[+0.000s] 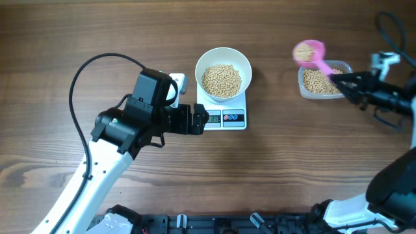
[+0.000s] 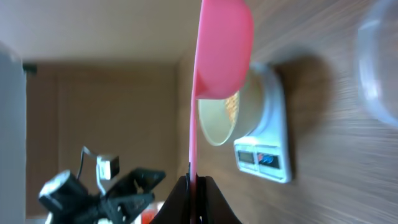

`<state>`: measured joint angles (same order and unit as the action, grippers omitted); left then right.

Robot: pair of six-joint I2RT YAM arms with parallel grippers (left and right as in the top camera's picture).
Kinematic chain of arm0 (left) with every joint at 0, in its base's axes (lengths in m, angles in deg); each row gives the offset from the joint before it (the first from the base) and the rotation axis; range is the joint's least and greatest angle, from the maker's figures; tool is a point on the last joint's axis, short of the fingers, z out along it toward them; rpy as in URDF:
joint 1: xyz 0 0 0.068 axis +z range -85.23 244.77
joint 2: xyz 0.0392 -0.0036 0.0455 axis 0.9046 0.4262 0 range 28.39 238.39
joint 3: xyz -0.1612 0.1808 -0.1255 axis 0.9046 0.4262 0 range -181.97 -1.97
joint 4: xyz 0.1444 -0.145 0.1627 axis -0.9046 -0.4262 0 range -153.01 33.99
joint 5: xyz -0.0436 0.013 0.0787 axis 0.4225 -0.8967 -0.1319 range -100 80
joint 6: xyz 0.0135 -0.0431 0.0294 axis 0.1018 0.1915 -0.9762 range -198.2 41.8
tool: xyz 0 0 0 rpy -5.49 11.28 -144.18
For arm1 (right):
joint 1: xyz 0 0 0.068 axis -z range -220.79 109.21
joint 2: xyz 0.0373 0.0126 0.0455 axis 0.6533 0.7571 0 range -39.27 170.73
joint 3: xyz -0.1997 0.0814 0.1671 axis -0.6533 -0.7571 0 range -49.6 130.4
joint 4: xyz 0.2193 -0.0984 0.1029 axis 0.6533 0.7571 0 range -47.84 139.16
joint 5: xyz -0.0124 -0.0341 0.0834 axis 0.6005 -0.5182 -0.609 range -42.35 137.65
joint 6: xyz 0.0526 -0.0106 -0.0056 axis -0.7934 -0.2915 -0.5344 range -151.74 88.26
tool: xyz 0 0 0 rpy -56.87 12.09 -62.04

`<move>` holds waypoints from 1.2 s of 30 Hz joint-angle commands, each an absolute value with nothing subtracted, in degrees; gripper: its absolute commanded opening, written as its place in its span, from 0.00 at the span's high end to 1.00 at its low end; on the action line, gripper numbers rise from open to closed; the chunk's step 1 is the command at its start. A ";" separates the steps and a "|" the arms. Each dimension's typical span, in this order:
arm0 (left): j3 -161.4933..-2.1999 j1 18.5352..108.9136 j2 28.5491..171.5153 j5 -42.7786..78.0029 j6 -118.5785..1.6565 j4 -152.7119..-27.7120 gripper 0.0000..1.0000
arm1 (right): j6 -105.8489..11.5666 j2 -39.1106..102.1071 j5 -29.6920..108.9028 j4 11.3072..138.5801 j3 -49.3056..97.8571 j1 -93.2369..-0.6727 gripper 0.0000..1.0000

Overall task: Scoop item into bowl and weigh 150g on scale
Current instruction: 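Lift the filled scoop and carry it over the white bowl, then tilt the scoop over the bowl to pour soybeans in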

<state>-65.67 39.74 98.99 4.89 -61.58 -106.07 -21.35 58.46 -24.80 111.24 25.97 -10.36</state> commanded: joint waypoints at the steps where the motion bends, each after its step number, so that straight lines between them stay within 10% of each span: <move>1: -65.43 39.47 99.23 5.39 -62.78 -105.94 0.00 | -21.59 59.14 -28.34 109.62 26.78 -16.37 0.95; 36: -65.43 39.47 99.23 5.37 -62.78 -105.94 0.00 | -28.34 49.45 28.29 78.85 26.91 -56.82 0.96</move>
<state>-65.67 39.74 98.99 4.89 -61.58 -106.07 -31.64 53.78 19.38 81.34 25.97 -54.38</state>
